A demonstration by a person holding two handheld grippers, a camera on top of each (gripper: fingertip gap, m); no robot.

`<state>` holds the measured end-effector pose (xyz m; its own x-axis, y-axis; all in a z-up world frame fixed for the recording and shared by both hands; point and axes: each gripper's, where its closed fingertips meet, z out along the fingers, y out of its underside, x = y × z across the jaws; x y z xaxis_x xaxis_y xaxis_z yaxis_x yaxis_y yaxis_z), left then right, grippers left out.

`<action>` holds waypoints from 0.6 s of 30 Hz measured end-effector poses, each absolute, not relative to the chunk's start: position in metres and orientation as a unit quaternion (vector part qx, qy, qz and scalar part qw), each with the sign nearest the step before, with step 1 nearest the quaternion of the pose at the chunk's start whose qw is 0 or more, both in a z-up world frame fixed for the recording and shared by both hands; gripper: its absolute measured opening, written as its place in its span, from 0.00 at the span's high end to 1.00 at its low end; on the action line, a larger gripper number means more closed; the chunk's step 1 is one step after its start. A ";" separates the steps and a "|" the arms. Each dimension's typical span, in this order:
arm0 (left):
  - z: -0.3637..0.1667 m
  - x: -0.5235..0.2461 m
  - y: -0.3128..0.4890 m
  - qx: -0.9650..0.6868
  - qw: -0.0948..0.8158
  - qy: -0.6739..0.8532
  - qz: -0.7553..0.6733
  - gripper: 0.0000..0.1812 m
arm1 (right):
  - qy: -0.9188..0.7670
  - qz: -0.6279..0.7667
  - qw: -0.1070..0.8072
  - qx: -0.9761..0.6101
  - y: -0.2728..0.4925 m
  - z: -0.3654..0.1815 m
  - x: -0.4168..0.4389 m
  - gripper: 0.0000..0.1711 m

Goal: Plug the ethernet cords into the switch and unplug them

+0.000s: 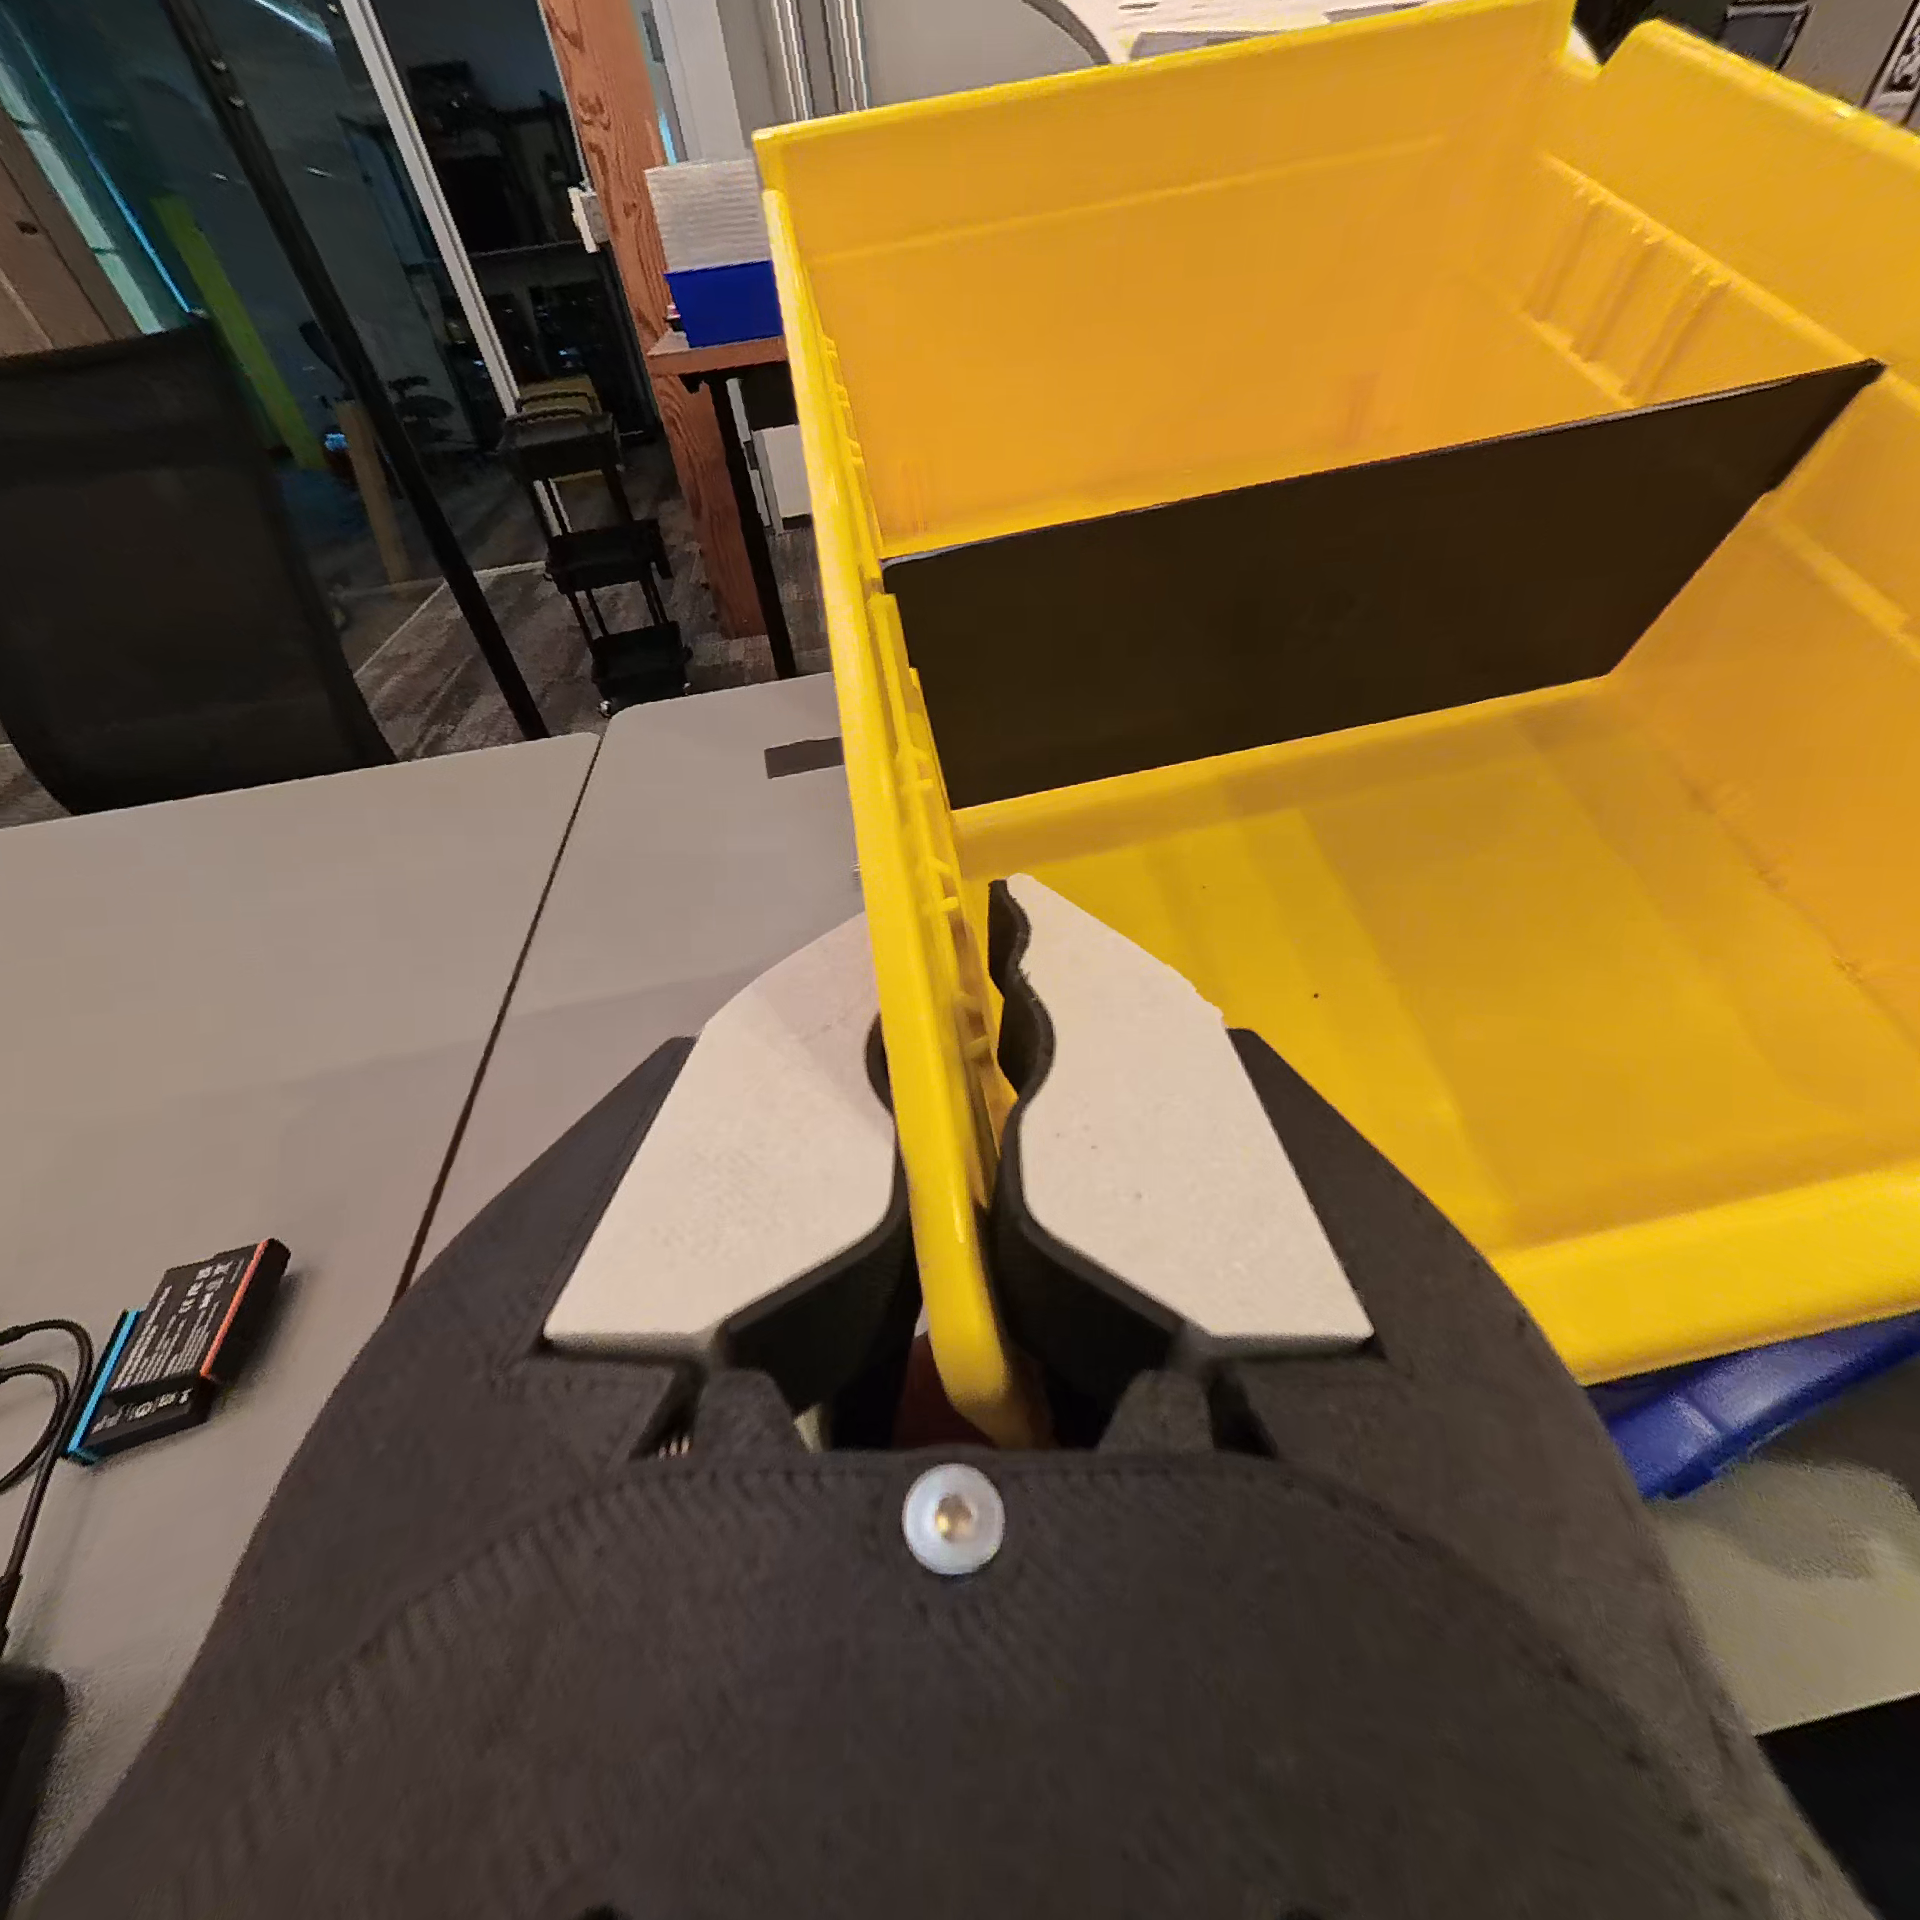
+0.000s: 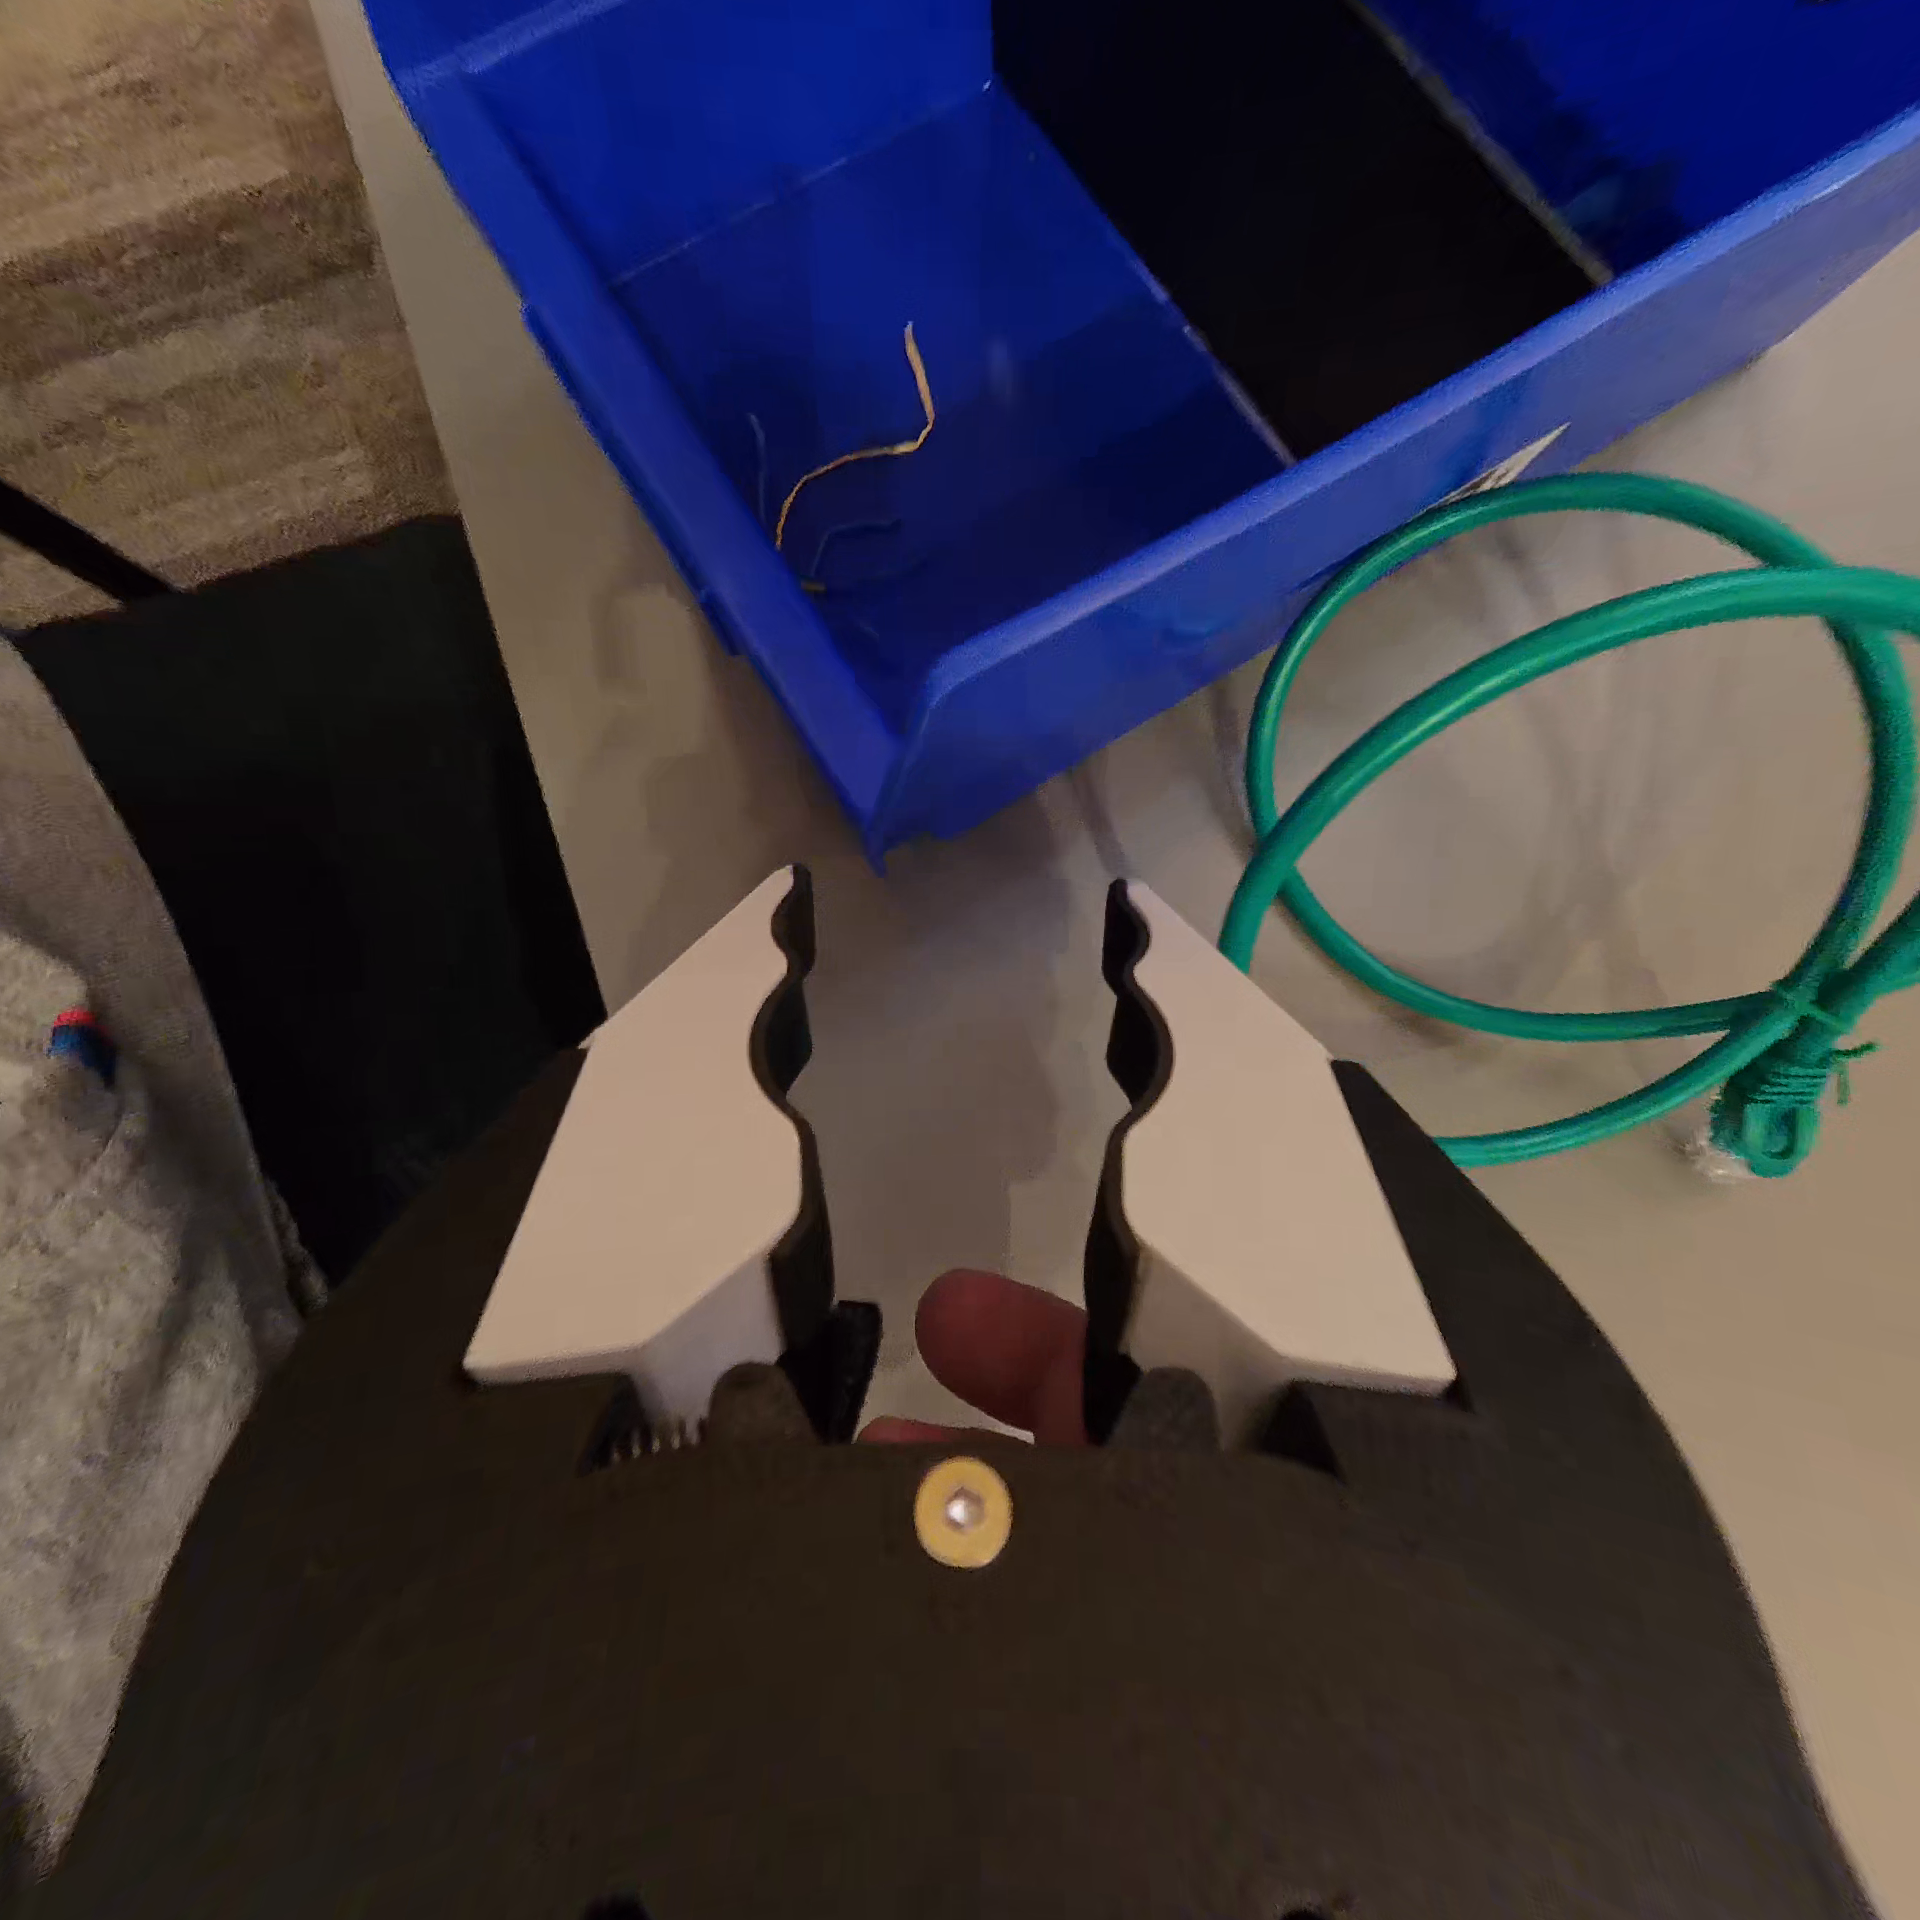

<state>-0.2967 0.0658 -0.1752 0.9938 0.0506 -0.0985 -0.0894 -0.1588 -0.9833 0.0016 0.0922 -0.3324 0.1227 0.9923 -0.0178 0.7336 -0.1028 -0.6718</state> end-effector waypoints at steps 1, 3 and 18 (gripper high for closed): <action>-0.175 -0.294 0.066 -0.759 0.648 0.015 0.053 0.95 | -0.621 0.245 0.256 -0.699 0.089 -0.335 0.004 0.69; -0.173 -0.290 0.067 -0.759 0.649 0.019 0.052 0.95 | -0.623 0.248 0.250 -0.699 0.088 -0.336 0.009 0.69; -0.147 -0.218 0.087 -0.749 0.659 0.071 0.030 0.95 | -0.647 0.313 0.266 -0.642 0.054 -0.272 0.094 0.69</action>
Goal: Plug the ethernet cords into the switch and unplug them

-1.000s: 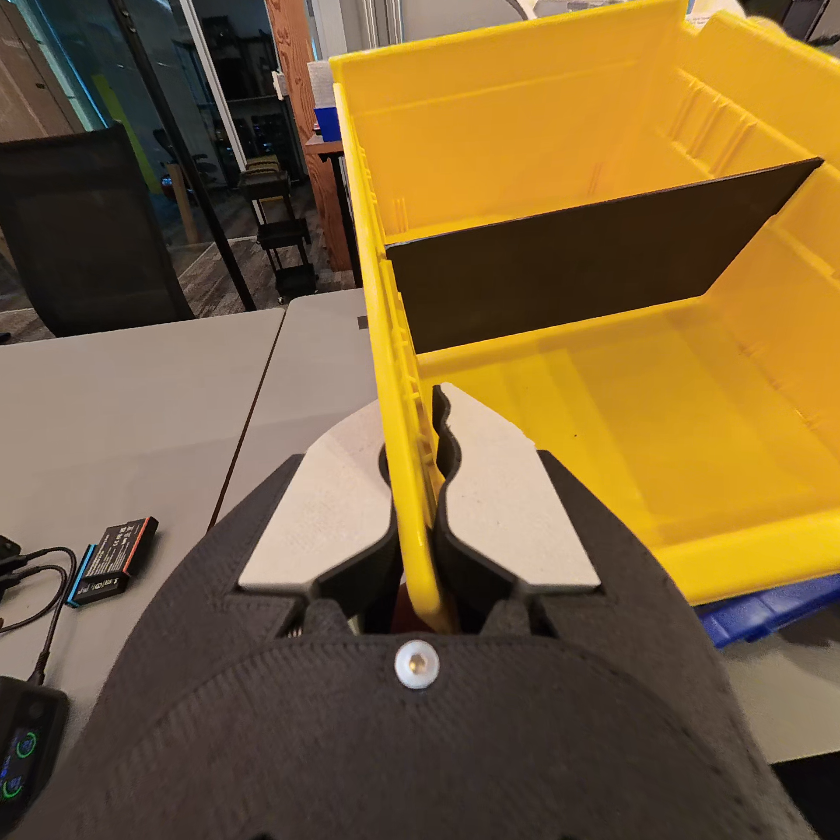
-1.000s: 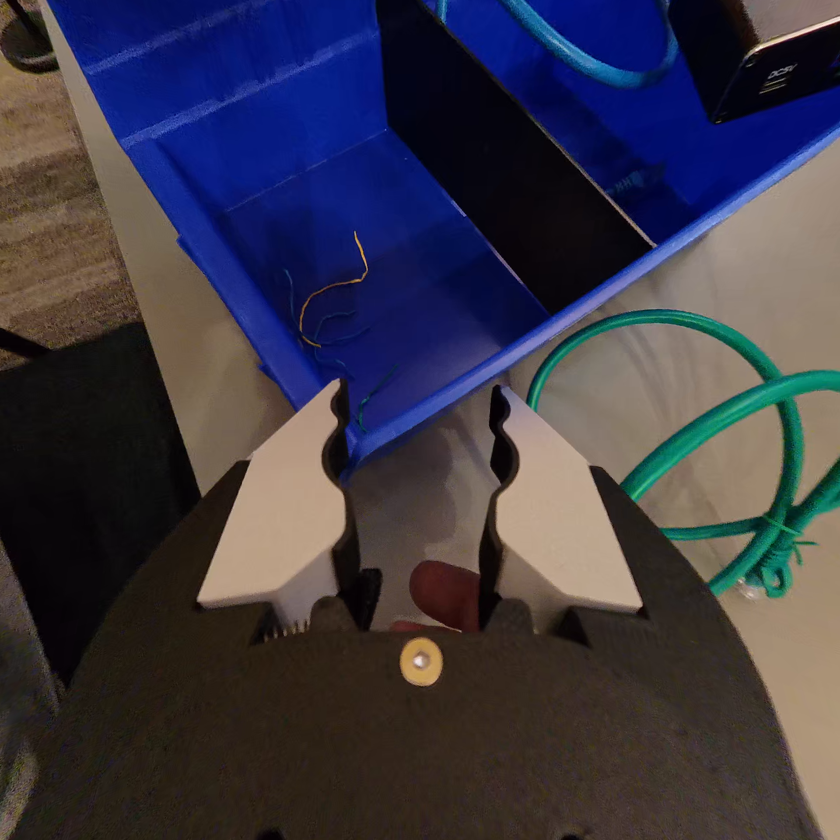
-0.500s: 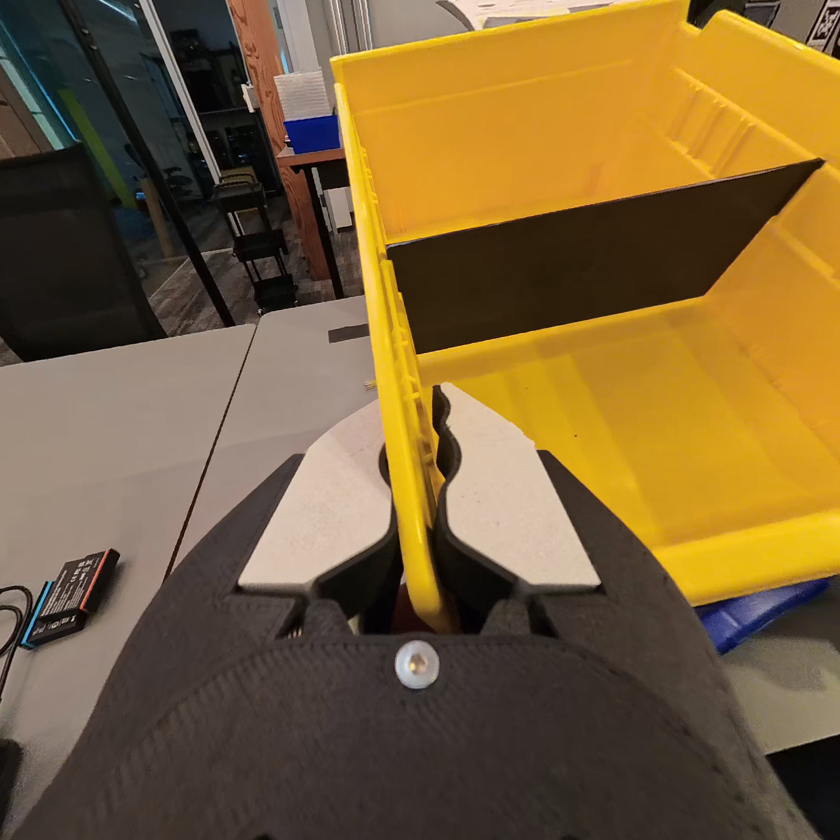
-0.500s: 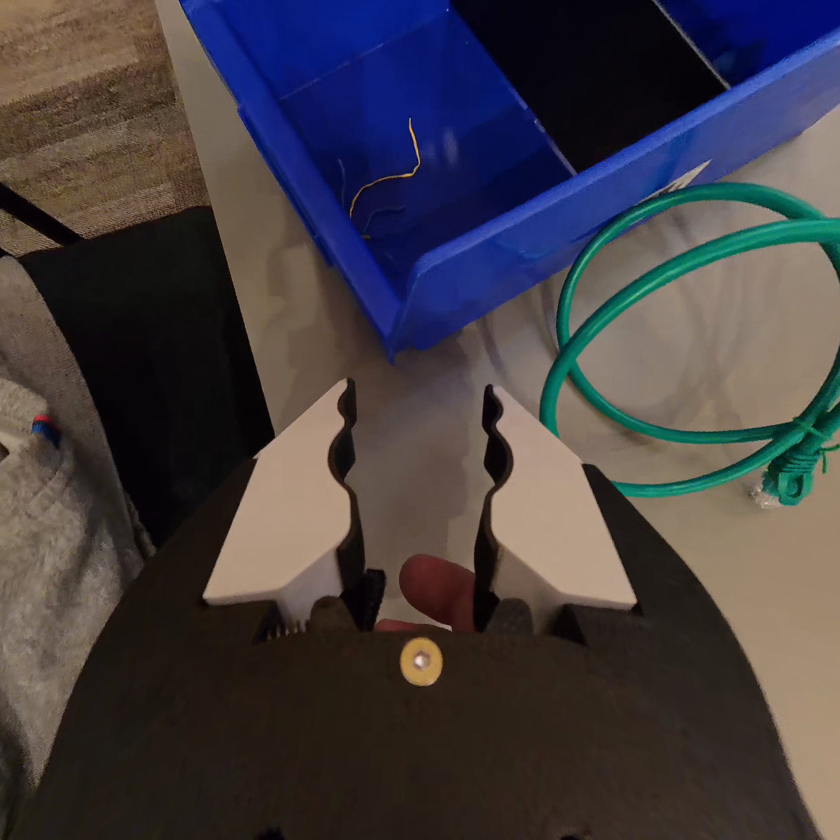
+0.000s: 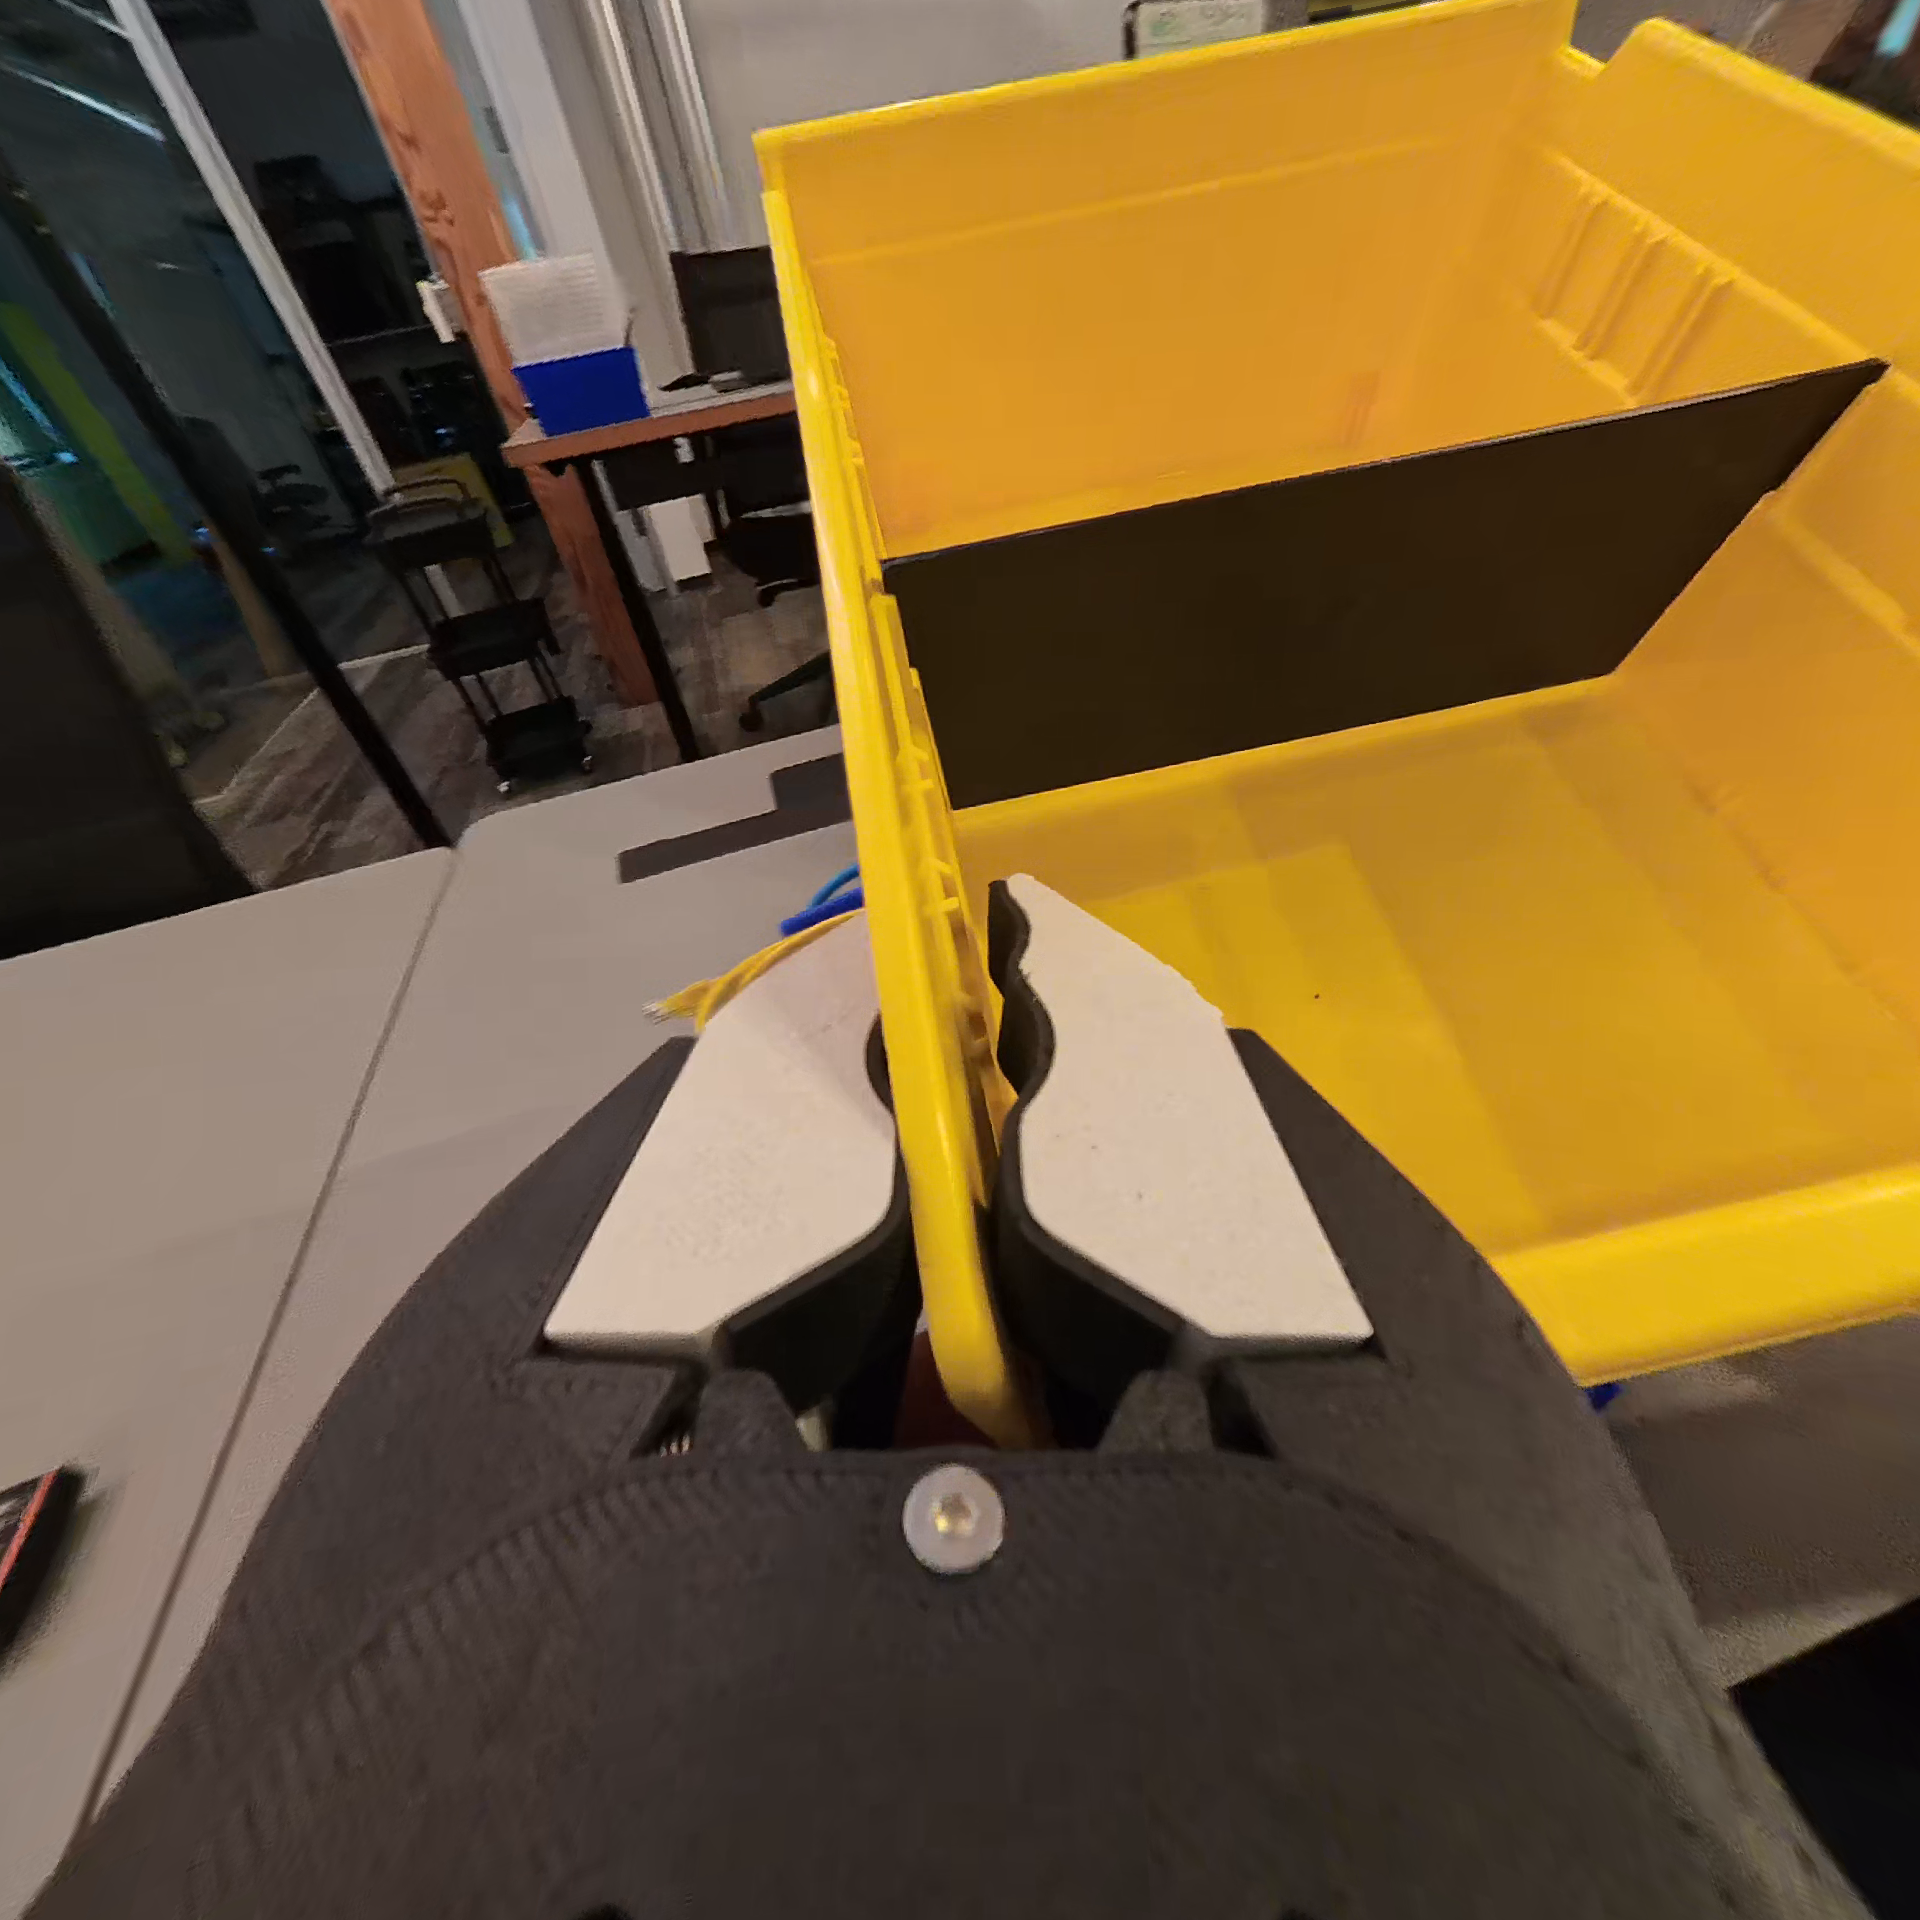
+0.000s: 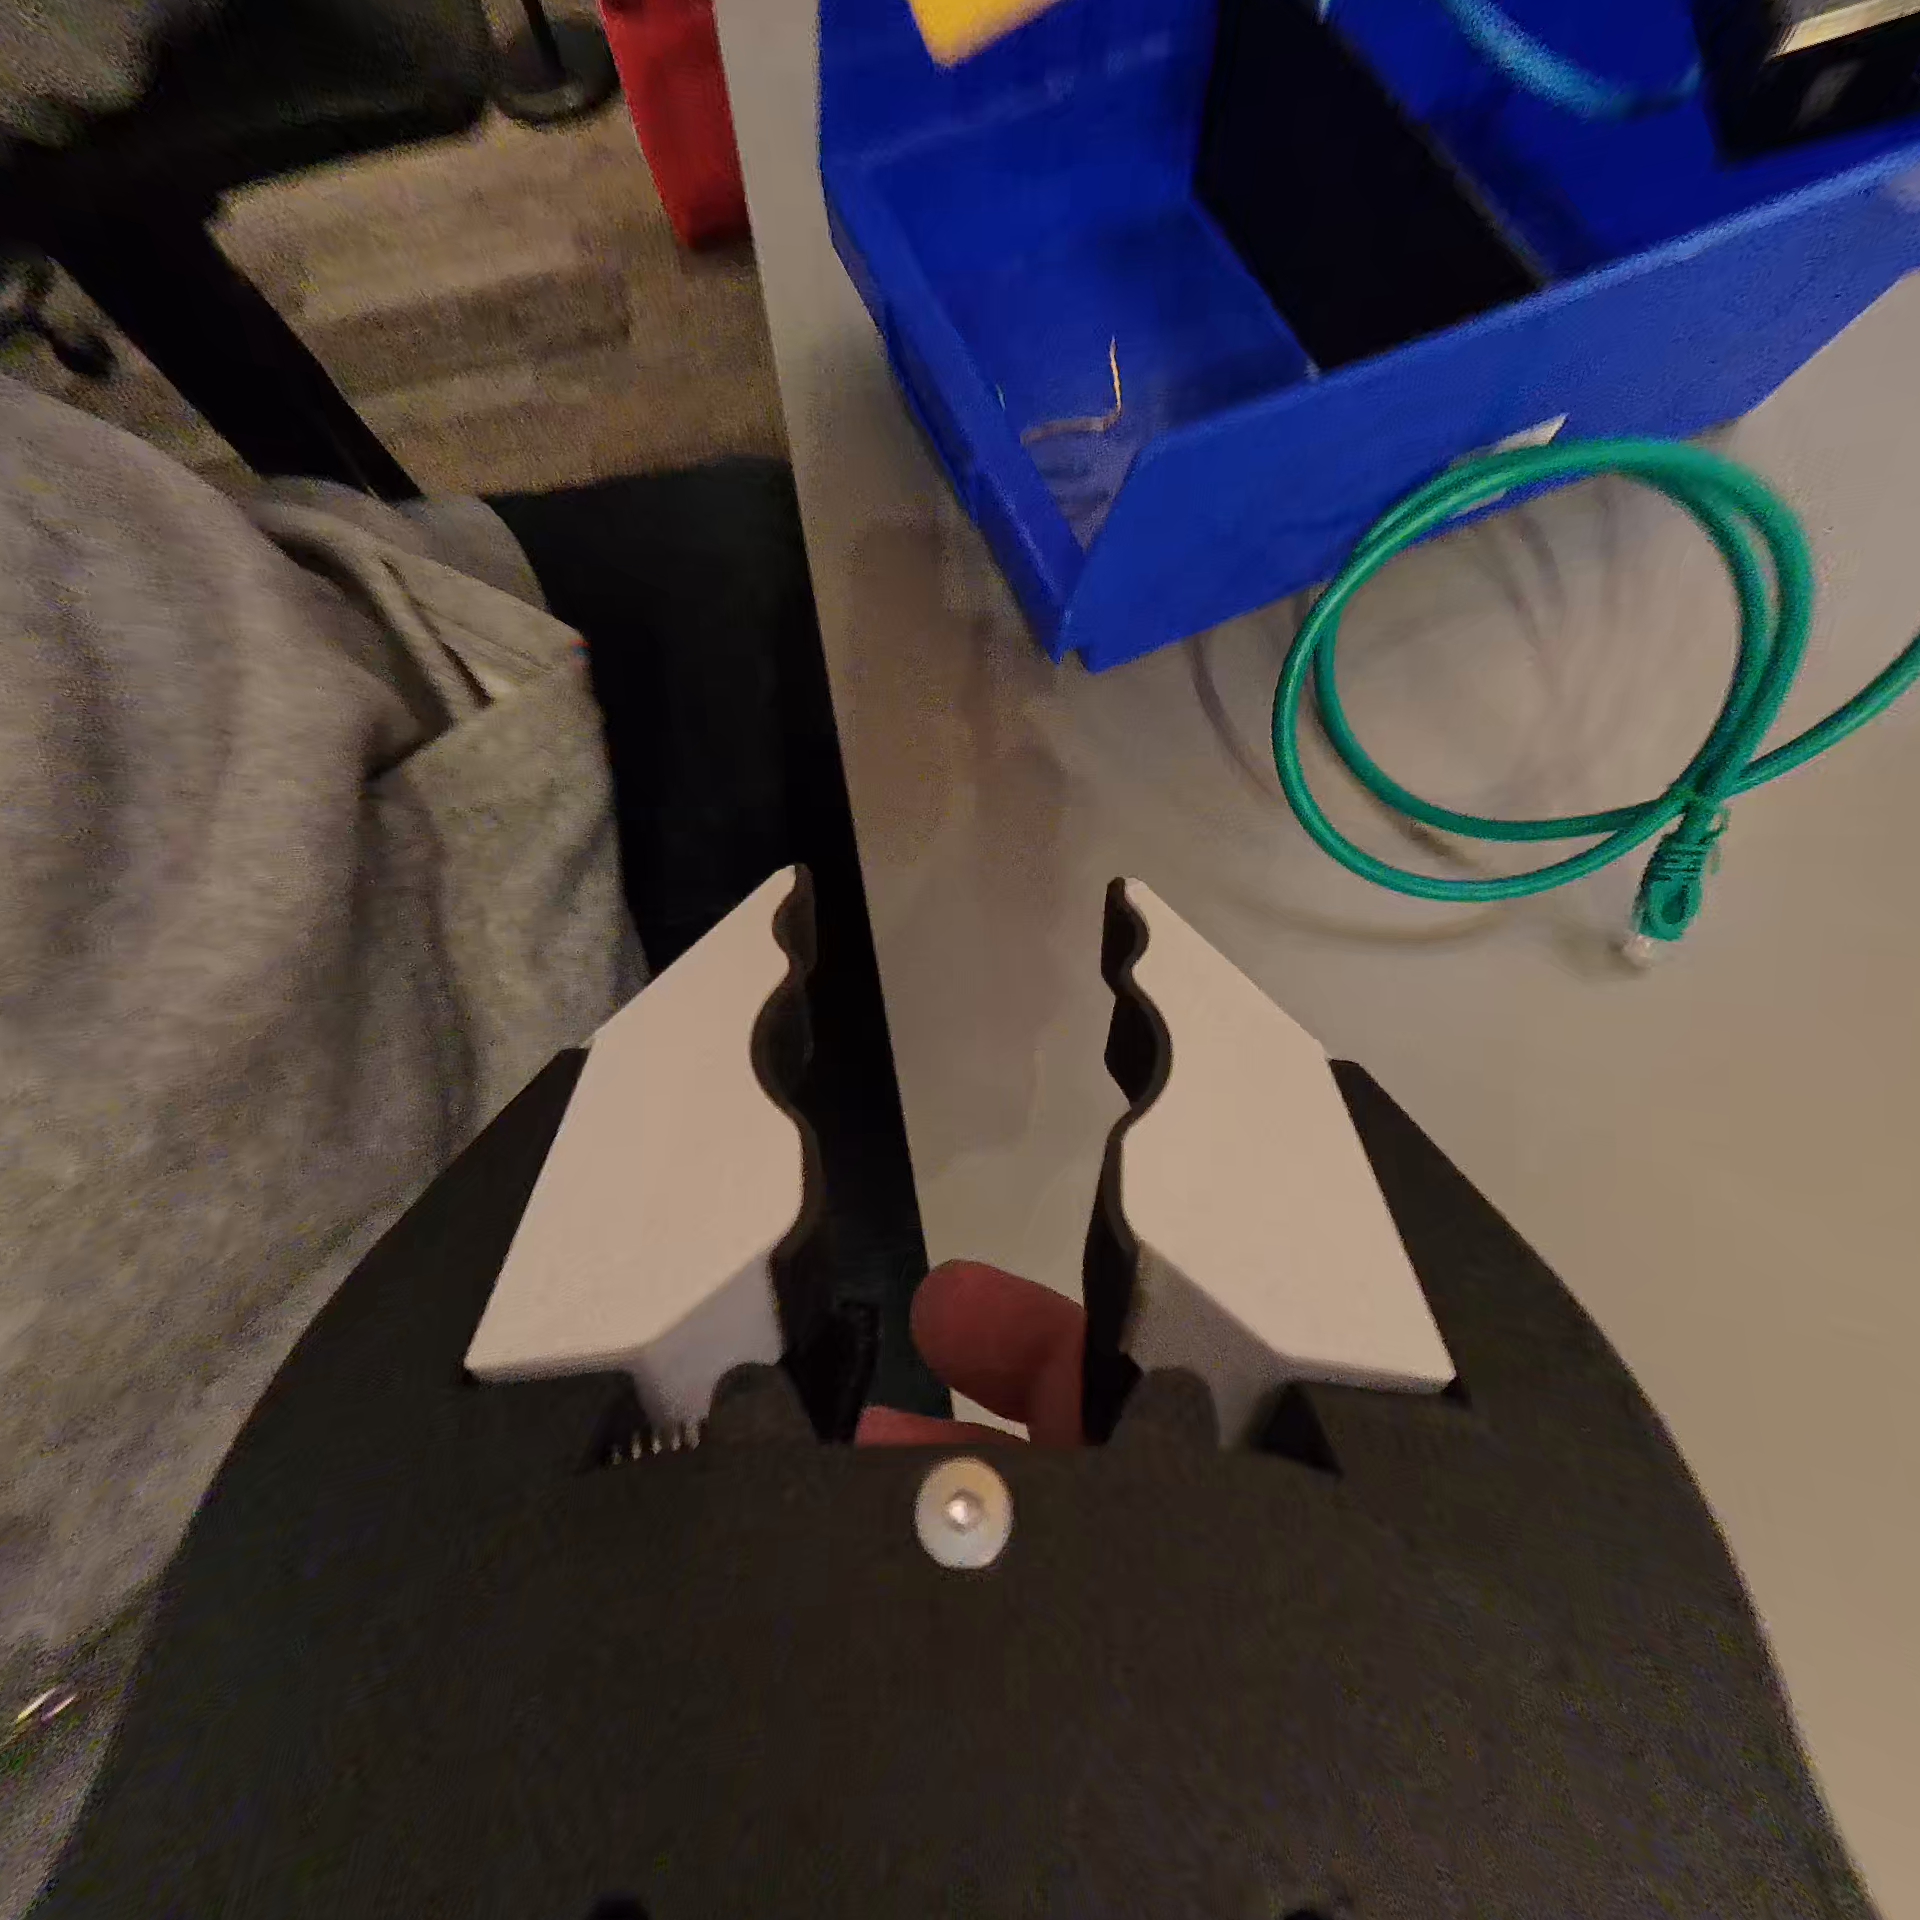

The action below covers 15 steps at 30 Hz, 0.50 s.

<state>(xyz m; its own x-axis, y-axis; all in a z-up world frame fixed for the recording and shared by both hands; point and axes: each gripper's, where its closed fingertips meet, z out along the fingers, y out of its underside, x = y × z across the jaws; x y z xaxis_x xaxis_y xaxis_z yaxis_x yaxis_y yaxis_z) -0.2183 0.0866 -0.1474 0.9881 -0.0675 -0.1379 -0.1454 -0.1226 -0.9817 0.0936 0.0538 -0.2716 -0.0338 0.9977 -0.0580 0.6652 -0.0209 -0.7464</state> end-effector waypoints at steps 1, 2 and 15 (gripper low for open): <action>-0.147 -0.207 0.091 -0.747 0.660 0.077 0.021 0.95 | -0.640 0.327 0.280 -0.636 0.051 -0.260 0.098 0.68; -0.147 -0.196 0.096 -0.746 0.661 0.083 0.013 0.95 | -0.630 0.341 0.297 -0.632 0.049 -0.249 0.102 0.67; -0.161 -0.020 0.175 -0.748 0.633 0.190 -0.062 0.94 | -0.417 0.376 0.550 -0.618 0.065 -0.160 0.145 0.38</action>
